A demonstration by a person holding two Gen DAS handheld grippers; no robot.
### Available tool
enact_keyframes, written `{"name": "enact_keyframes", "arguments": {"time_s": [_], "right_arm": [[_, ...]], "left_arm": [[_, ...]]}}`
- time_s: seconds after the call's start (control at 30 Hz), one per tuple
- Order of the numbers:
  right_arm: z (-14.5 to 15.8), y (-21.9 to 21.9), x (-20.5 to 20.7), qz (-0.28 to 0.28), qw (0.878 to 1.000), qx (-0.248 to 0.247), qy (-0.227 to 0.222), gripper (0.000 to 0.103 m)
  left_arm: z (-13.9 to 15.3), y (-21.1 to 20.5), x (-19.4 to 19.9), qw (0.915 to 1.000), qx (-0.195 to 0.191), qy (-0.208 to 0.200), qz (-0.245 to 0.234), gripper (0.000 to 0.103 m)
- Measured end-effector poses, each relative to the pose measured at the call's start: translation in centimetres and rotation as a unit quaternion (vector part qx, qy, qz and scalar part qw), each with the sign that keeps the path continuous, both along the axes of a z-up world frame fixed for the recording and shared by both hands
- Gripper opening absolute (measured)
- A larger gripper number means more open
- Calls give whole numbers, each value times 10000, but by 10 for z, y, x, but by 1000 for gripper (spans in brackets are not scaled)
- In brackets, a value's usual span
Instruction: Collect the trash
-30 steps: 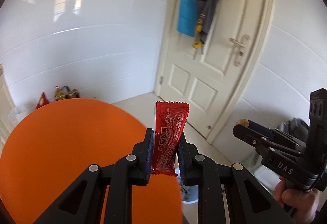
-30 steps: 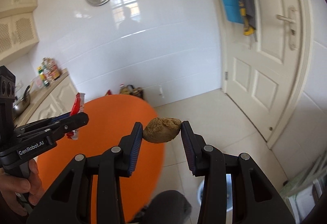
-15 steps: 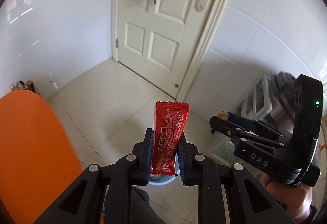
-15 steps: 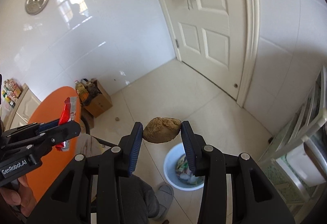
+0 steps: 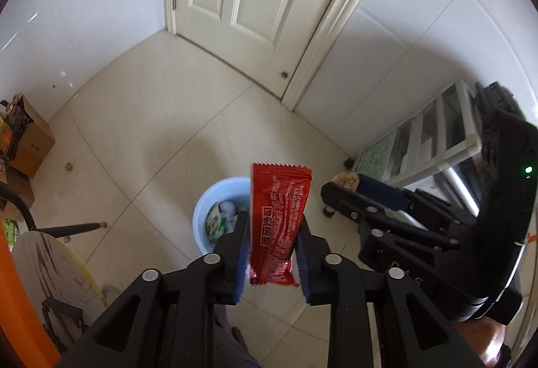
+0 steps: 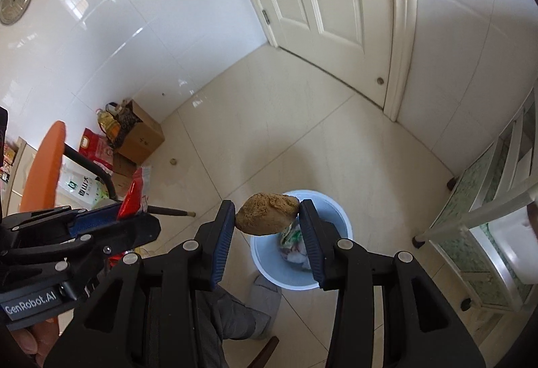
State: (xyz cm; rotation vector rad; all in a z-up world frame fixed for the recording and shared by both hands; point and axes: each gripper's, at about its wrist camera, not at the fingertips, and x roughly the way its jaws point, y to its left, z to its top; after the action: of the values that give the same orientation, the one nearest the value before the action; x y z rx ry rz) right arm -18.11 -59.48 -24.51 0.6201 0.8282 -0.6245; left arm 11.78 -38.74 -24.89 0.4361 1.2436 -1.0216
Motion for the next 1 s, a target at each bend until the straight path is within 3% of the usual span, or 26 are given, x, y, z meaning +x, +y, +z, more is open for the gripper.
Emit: {"name": "enact_keyframes", "arguments": {"time_s": [0.07, 0.13, 0.2, 0.27, 0.33, 0.37, 0.43, 0.7, 1.0], "right_arm": [[-8, -6, 0, -79, 9999, 91, 55, 42], [-13, -10, 0, -125, 9998, 139, 48, 45], [-15, -12, -1, -180, 9997, 145, 70, 55], [-16, -13, -3, -250, 9995, 153, 66, 84], [-14, -12, -3, -368, 9993, 87, 81, 100], [-13, -12, -4, -429, 9990, 64, 83, 103], [-13, -11, -6, -508, 9986, 66, 126, 103], [8, 4, -10, -623, 9979, -169, 88, 103], [76, 51, -4, -454, 9957, -757, -293, 103]], "left_arm": [[-4, -10, 4, 9999, 109, -2, 25, 43], [-5, -16, 6, 9998, 197, -87, 50, 63], [-6, -26, 13, 9997, 201, -120, 97, 69], [-5, -31, 11, 9994, 247, -159, 160, 76], [0, -50, 9, 9991, 243, -248, 225, 83], [1, -51, 8, 9989, 238, -323, 254, 84], [6, -50, 4, 9979, 230, -514, 309, 91], [34, -21, -22, 9950, -121, -812, 576, 91], [108, 59, -49, 9826, -850, -1396, 878, 93]]}}
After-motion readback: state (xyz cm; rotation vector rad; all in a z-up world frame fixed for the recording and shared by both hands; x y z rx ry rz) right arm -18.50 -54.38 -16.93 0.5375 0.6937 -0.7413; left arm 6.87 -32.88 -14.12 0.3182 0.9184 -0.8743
